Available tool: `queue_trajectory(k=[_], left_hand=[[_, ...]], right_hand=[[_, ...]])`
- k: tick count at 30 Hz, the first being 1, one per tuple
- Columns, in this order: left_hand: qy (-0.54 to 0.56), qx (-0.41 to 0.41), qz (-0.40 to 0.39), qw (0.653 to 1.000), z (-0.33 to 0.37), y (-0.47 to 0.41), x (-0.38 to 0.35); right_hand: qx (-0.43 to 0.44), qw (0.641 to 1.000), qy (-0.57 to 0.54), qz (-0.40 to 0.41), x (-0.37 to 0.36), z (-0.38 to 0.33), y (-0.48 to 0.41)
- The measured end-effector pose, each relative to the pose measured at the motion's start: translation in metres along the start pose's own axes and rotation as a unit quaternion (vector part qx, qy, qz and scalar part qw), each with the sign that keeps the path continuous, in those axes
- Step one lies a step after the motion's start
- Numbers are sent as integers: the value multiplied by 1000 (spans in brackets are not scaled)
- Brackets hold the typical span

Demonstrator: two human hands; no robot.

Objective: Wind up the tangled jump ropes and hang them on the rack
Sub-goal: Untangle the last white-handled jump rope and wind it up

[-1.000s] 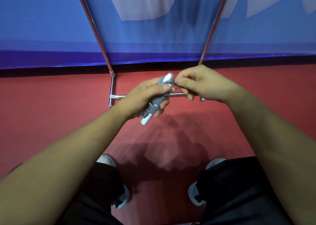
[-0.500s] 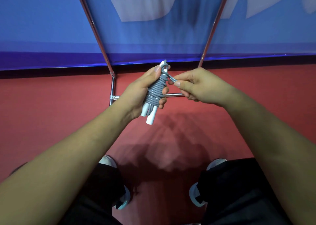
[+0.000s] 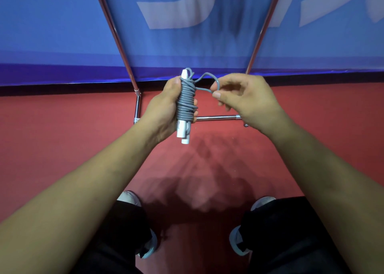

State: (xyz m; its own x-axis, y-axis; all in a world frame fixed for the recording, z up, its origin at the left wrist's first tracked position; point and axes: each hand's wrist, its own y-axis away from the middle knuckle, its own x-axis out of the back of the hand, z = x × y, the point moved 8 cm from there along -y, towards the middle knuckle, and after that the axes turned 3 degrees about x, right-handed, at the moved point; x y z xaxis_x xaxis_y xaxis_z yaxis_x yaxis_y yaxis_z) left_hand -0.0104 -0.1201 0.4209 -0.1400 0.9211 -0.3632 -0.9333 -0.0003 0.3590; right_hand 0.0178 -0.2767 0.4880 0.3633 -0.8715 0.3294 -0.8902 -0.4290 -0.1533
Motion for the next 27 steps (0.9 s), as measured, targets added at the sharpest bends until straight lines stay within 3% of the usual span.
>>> queue_trajectory(k=[2, 8, 13, 21, 27], left_hand=[[-10, 6, -15, 1000, -1, 2, -4], [-44, -3, -60, 997, -6, 6, -16], [-86, -39, -50, 994, -5, 9, -18], [-250, -133, -16, 959, 8, 17, -18], [-335, -183, -45, 923, 14, 19, -23]], right_hand=[[36, 999, 32, 25, 2, -7, -2], [62, 994, -83, 19, -3, -16, -6], [-3, 982, -188, 37, -1, 1, -10], [-104, 986, -126, 46, 1, 18, -8], [-136, 980, -138, 36, 5, 26, -8]])
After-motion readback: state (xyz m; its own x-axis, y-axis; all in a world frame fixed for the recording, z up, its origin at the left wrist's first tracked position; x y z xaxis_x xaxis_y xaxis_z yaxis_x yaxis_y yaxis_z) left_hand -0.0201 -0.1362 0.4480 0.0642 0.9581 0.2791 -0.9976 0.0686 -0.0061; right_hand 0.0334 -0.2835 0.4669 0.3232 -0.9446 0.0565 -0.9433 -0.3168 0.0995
